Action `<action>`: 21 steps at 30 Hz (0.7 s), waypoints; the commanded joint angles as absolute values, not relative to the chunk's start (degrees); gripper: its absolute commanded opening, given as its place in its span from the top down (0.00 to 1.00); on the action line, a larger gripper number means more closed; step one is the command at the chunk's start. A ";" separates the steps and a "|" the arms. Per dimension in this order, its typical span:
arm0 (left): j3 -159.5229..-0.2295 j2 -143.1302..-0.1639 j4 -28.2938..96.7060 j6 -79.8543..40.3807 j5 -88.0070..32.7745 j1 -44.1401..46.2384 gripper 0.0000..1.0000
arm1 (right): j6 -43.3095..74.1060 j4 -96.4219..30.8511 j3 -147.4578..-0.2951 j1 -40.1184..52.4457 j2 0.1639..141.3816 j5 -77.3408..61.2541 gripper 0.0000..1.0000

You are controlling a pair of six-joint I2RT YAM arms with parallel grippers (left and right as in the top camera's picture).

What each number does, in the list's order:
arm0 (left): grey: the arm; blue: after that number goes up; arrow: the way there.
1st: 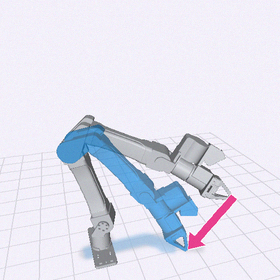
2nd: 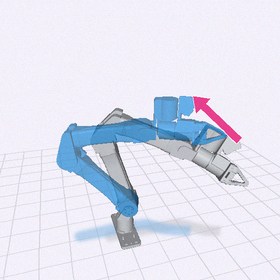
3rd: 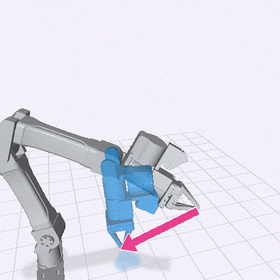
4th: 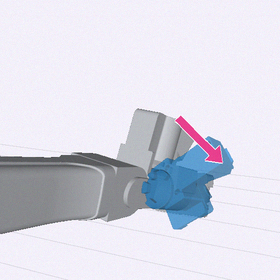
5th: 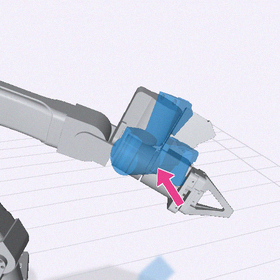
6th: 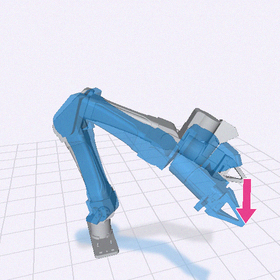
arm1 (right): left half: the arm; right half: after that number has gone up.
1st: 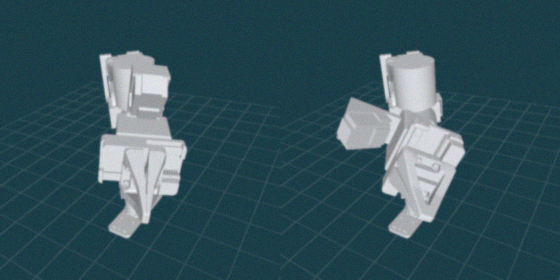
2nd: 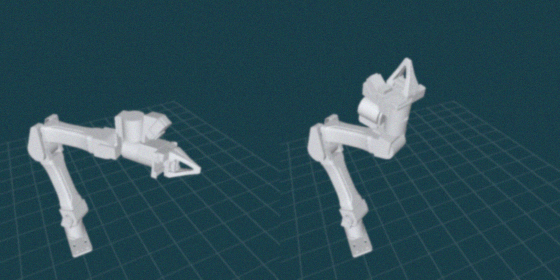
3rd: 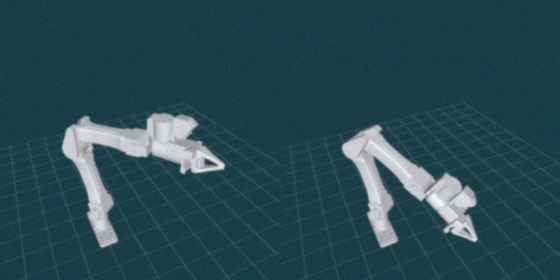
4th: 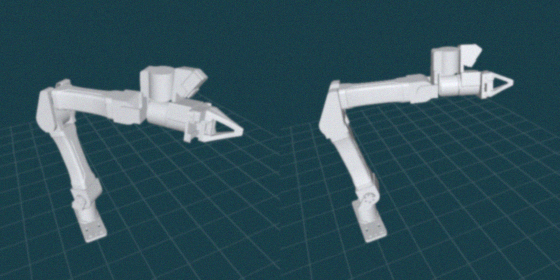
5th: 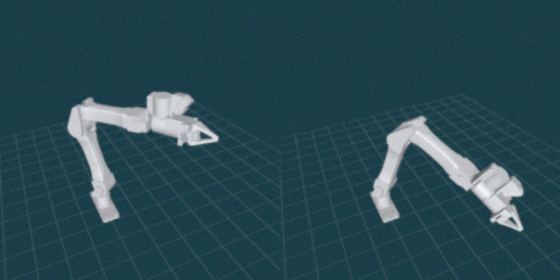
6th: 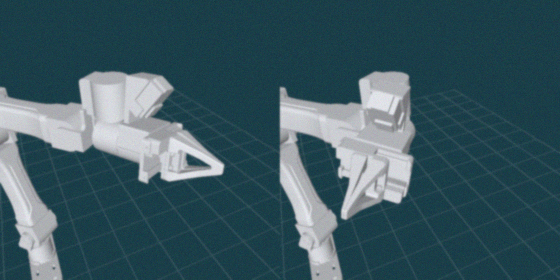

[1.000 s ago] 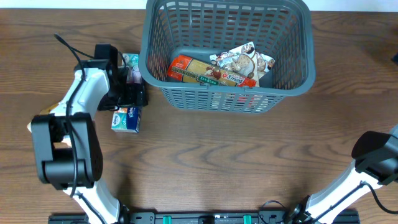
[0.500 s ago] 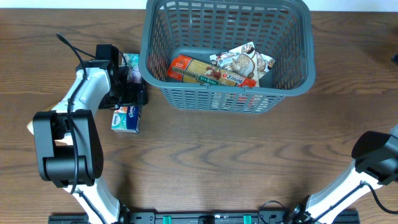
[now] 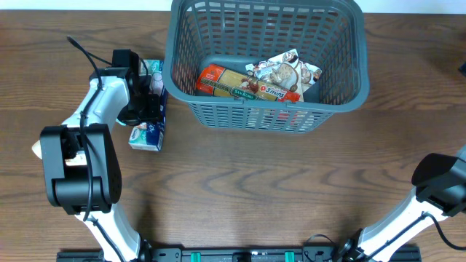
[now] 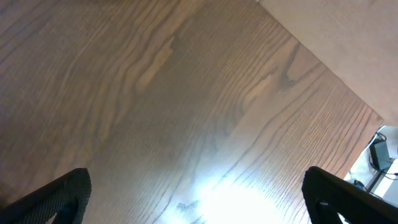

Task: Pack container
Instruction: 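Move the left gripper to the Kleenex tissue pack and grasp it, then lift the tissue pack with the left gripper and carry it over the basket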

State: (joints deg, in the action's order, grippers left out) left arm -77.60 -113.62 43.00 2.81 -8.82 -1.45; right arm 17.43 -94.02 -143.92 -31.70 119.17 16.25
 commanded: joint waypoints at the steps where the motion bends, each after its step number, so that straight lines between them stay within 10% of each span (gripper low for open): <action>1: -76.23 -116.66 42.54 2.66 -8.29 -1.41 0.94 | 18.20 -94.06 -143.76 -32.05 118.41 16.47 0.01; 21: -78.26 -83.74 45.01 -9.76 -3.79 -8.73 0.94 | 18.20 -94.06 -143.76 -32.05 118.41 16.47 0.01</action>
